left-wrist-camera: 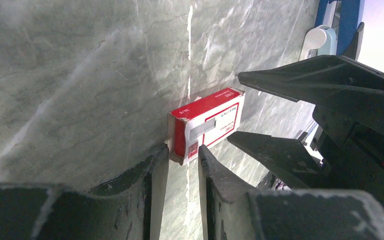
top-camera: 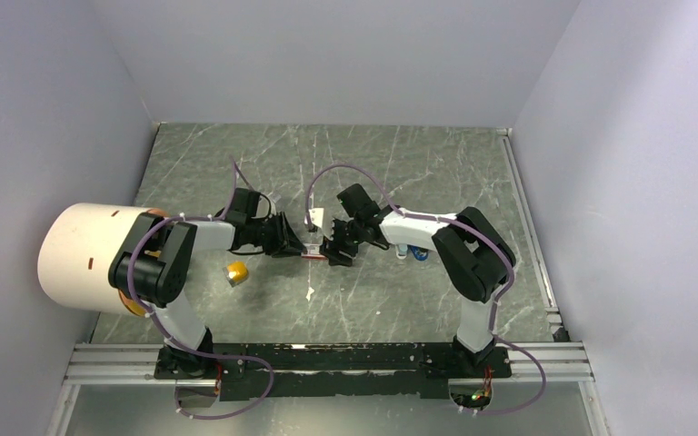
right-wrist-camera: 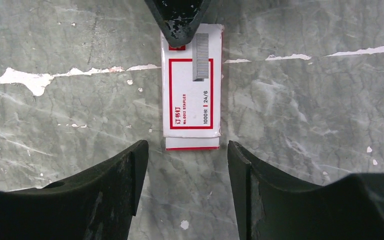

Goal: Load the staples into the stapler

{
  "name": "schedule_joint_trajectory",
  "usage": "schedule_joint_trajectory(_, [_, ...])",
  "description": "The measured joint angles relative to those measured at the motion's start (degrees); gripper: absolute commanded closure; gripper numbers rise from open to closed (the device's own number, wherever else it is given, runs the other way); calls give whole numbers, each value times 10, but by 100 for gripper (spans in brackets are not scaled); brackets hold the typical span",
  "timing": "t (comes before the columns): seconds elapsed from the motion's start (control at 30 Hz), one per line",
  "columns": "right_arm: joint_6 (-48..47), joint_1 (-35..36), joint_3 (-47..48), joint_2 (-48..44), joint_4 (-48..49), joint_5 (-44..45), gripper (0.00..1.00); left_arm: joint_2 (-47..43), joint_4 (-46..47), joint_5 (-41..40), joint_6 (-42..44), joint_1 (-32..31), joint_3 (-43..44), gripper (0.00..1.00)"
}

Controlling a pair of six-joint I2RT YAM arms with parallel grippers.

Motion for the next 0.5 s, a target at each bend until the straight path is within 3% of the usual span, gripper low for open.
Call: schedule_joint_trajectory(0.5, [-3,4,0,1,10,7,55,0,1,3,0,0,-3,74])
